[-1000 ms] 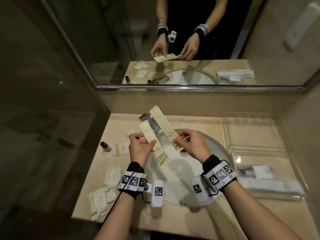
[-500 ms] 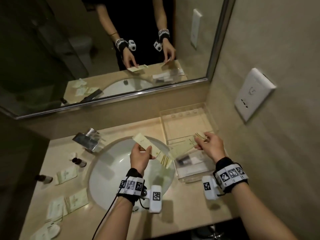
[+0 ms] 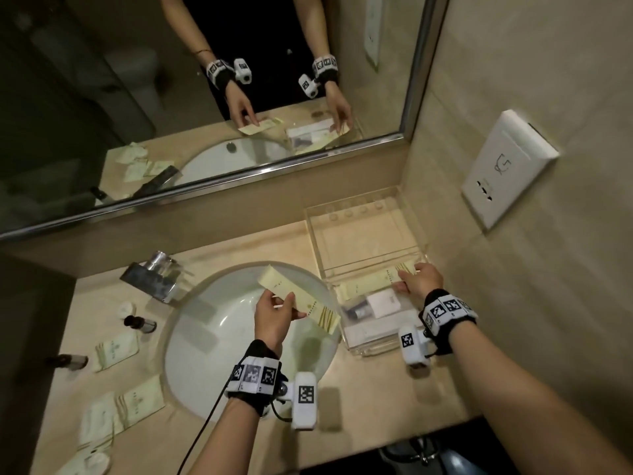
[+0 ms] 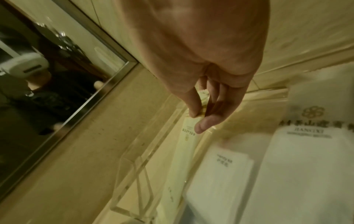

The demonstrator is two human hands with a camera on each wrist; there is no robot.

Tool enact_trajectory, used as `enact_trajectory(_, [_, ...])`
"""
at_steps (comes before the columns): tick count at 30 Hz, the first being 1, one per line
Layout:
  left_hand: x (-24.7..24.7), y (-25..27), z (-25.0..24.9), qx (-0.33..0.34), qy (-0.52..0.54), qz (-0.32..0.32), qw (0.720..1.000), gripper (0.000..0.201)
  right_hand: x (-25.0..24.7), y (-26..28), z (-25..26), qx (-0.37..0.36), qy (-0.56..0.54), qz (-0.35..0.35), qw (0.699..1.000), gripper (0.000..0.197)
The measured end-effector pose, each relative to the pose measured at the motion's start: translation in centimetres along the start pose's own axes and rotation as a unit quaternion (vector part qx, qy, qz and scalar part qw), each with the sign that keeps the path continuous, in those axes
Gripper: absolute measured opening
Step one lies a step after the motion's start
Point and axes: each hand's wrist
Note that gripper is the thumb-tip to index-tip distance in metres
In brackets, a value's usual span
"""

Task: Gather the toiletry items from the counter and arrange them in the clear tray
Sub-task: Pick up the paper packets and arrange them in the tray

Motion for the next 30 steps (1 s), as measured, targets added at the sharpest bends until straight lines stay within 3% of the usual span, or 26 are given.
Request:
enact_trajectory(3, [0.0, -0.7, 0.2, -0.010, 0.011, 0.007, 1.000, 0.018, 0.0, 0.1, 0.8, -0.009, 0.101, 0.017, 0.995, 0.042])
enact_trajectory(10, [0.3, -1.9, 0.6, -0.027, 0.038, 0.019, 0.999, 0.026, 0.3, 0.6, 1.6, -0.041, 0.227, 0.048, 0.972, 0.045])
enact_trajectory(16, [0.9, -2.2, 0.0, -0.014, 0.047, 0.037, 0.998, 0.010, 0.2, 0.4, 1.2, -0.058, 0.241, 0.038, 0.968, 0.036])
enact_trajectory(19, [1.3, -2.3, -0.3, -0.014, 0.058, 0.053, 0.997, 0.013, 0.0, 0.7, 1.4, -0.066, 0.241, 0.034, 0.968, 0.036])
enact_trajectory(23, [2.0, -2.4, -0.7, -0.014, 0.099, 0.078, 0.992, 0.015, -0.1, 2.5, 3.0, -0.167, 0.192, -0.005, 0.967, 0.024])
enact_trajectory(26, [3.0, -2.4, -1.5, -0.034, 0.152, 0.113, 0.981, 0.017, 0.1, 4.3, 5.0, -0.149, 0.035, 0.143, 0.978, 0.029])
enact_trajectory(28, [4.0, -2.3, -2.0, -0.063, 0.200, 0.145, 0.967, 0.015, 0.1, 5.0, 5.7, -0.105, -0.048, 0.245, 0.963, 0.035])
enact_trajectory(30, [4.9, -2.3, -2.4, -0.083, 0.227, 0.173, 0.955, 0.017, -0.3, 5.1, 5.9, -0.080, -0.099, 0.264, 0.956, 0.041])
Point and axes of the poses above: each hand's wrist, its own y-axis away from the middle knuckle, its own x-axis out of the palm, z = x × y, and after that the axes turned 15 degrees about -x, right-handed
